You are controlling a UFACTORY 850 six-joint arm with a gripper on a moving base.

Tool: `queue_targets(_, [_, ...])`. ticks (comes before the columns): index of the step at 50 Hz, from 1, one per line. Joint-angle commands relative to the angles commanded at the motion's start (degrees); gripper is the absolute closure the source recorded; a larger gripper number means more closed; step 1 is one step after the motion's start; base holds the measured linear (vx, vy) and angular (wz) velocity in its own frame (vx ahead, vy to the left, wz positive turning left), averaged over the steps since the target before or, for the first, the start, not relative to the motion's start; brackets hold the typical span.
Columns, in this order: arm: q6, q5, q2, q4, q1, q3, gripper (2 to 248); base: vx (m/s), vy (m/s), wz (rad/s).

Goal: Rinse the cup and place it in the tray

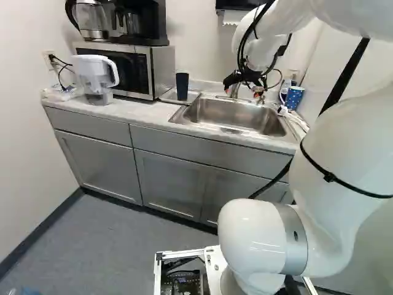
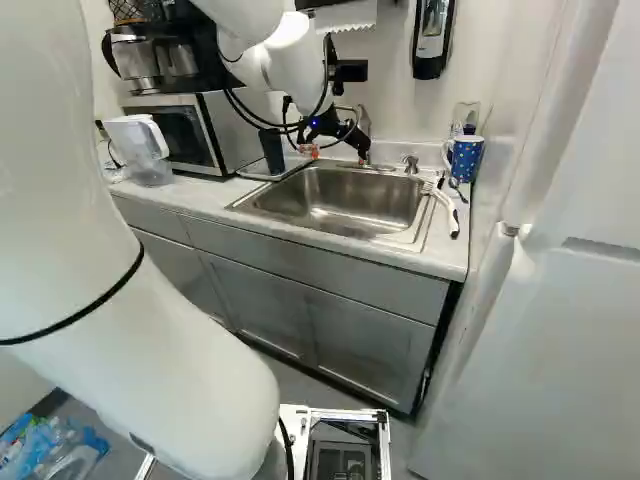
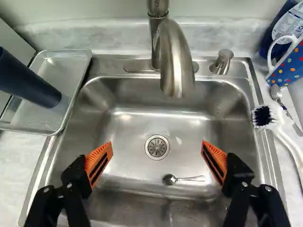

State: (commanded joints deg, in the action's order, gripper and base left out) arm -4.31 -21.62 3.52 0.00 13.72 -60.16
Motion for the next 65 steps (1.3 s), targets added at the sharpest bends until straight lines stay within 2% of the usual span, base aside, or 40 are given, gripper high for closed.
queue_targets(65, [0.00, 0.00, 0.00, 0.00, 0.00, 0.00, 3, -0.107, 0.030, 0.005])
